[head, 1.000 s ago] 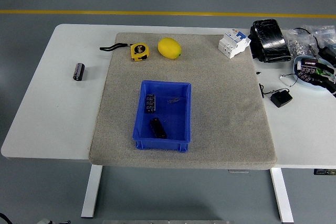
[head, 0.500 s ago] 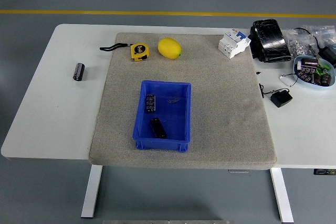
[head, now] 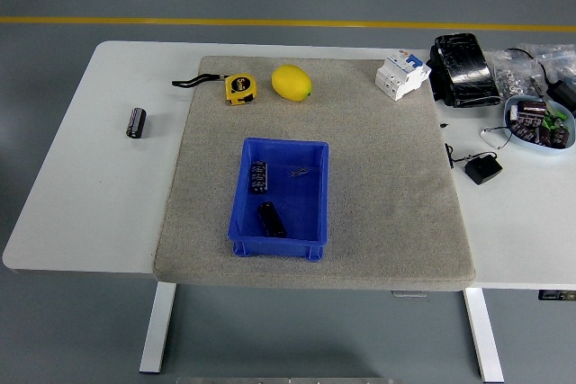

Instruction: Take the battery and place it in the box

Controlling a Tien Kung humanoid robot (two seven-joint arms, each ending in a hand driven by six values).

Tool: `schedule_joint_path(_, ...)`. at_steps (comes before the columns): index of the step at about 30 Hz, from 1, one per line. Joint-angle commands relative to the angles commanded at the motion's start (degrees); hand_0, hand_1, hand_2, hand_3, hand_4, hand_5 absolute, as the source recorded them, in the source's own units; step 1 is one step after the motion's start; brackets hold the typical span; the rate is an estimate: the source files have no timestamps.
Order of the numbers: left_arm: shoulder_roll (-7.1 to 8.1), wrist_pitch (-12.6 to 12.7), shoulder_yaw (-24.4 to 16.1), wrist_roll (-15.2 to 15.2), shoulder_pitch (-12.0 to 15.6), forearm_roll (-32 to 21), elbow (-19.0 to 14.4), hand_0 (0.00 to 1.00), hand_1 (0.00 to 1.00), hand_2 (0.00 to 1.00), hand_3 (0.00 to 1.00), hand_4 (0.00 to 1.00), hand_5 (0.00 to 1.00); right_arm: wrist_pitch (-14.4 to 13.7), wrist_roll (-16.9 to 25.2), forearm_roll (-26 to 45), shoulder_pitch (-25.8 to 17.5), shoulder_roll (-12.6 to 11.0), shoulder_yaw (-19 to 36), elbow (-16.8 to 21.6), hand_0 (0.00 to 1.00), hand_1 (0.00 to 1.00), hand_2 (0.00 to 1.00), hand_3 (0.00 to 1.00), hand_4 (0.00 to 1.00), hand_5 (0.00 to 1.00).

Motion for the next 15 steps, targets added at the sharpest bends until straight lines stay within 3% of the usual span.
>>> schedule_joint_path(4, 1.87, 0.58, 9.44, -1.69, -0.42, -9.39, 0.0, 0.64, 0.685, 0.763, 0.738, 0.682, 0.721, -0.31, -0.55, -0.54, -0.1, -0.45, 1.28, -0.06, 0.983, 0.893, 0.924, 0.962, 0.998, 0.998)
schedule_joint_path(11, 2.01, 2.83, 25.83, -4.27, 1.3, -26.06, 0.0, 0.642, 0.697, 0.777, 0.74, 0.685, 0.721, -0.97, -1.2, -1.24, -0.17, -0.46, 2.26, -0.34, 0.979, 0.892, 0.923, 0.961, 0.998, 0.998)
schedule_joint_path(14, 2.19, 2.8, 30.71, -6.16, 2.14, -32.88, 0.0, 0.642, 0.697, 0.777, 0.74, 0.685, 0.721, -1.49, -1.37, -1.55, -0.03, -0.31, 2.3, -0.67, 0.979, 0.892, 0.923, 0.961, 0.998, 0.998)
schedule_joint_path(15, 2.22, 2.65, 32.0, -6.68, 2.34, -34.77, 0.0, 0.655, 0.742, 0.822, 0.766, 0.688, 0.703, -1.62, -1.41, -1.56, 0.05, -0.34, 2.17, -0.74, 0.974, 0.891, 0.922, 0.957, 0.998, 0.998)
